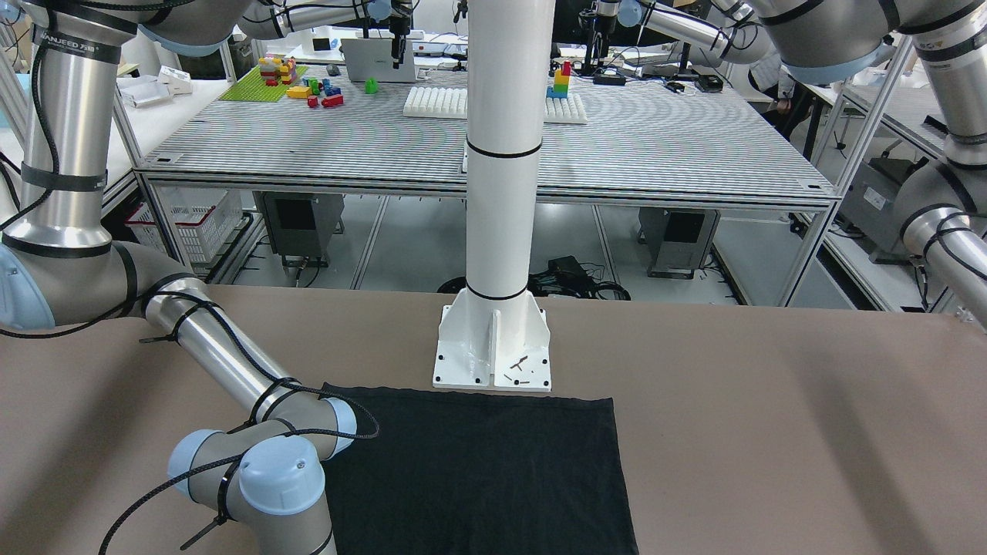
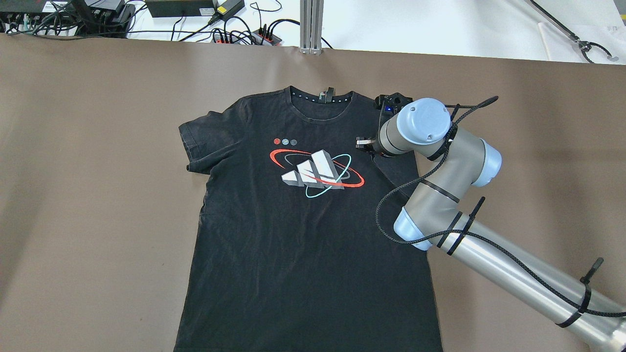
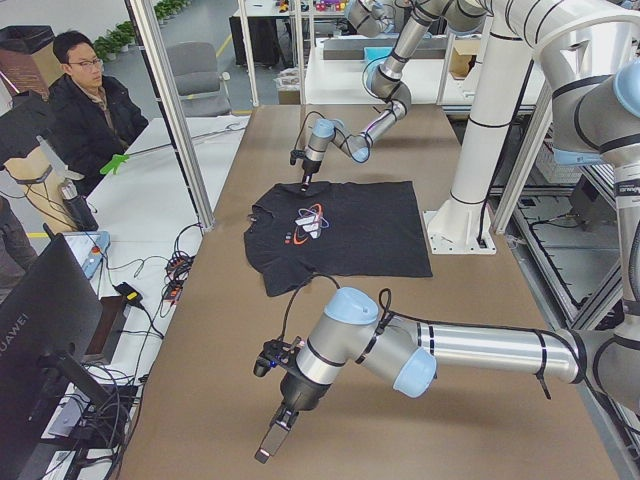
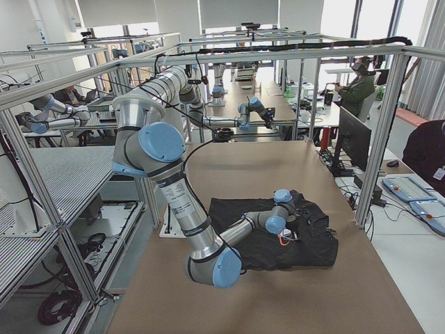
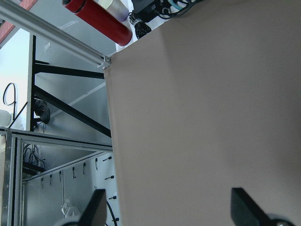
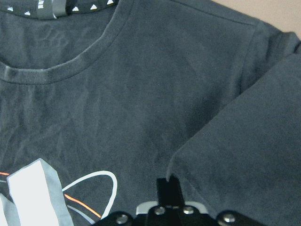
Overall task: Fold clothes
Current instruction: 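Move the right gripper down to the shoulder of the black T-shirt, then bring the left gripper to the other shoulder while the right gripper holds position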
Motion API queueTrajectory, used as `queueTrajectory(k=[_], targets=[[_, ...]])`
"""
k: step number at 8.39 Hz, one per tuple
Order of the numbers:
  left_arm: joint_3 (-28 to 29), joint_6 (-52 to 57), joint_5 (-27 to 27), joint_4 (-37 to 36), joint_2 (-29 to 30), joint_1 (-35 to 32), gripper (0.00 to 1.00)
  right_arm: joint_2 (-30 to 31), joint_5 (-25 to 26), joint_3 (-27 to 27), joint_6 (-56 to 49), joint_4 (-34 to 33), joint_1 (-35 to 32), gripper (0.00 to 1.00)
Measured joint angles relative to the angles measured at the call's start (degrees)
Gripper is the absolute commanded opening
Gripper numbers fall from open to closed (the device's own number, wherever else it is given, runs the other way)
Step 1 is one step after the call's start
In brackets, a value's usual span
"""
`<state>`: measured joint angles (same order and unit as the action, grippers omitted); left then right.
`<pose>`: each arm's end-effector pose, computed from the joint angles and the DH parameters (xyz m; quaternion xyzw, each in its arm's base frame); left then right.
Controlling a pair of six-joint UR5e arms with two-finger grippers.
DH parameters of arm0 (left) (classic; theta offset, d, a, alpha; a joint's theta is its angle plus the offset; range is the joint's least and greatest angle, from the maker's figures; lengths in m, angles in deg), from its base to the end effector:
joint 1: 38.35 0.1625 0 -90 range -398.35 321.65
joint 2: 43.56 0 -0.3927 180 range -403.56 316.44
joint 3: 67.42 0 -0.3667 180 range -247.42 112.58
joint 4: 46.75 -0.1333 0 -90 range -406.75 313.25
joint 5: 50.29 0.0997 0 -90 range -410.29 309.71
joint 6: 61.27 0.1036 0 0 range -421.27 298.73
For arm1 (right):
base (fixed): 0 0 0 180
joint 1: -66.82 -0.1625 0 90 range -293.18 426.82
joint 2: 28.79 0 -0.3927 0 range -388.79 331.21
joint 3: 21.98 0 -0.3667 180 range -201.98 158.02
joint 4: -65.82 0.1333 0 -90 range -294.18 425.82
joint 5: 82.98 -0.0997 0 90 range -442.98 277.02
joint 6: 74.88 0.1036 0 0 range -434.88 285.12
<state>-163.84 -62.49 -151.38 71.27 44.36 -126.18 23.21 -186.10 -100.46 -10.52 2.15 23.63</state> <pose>-0.0947 -0.4940 0.5597 0.2745 0.1010 0.0348 0.9556 -0.4430 -0.5664 0.2900 0.1653 -0.4223 0.0855 0.8871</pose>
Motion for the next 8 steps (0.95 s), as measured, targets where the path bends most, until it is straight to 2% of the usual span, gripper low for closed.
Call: queueTrajectory(k=[1, 3, 5, 8], targets=[[0.0, -0.6, -1.3, 0.0, 0.4, 0.5, 0.94, 0.0, 1.1, 0.1, 0.3, 0.0, 0.3, 0.94], [0.0, -4.3, -7.9, -0.1, 3.2, 2.8, 0.93, -0.1, 4.3, 0.4, 1.8, 0.0, 1.8, 0.94], [0.3, -12.9, -14.1, -0.6, 8.1, 8.4, 0.93, -0.2, 5.7, 0.4, 2.3, 0.0, 2.5, 0.94], [4.4, -22.9, -20.8, -0.5, 16.1, 15.6, 0.81, -0.2, 5.9, 0.1, 2.5, 0.1, 2.6, 0.94]])
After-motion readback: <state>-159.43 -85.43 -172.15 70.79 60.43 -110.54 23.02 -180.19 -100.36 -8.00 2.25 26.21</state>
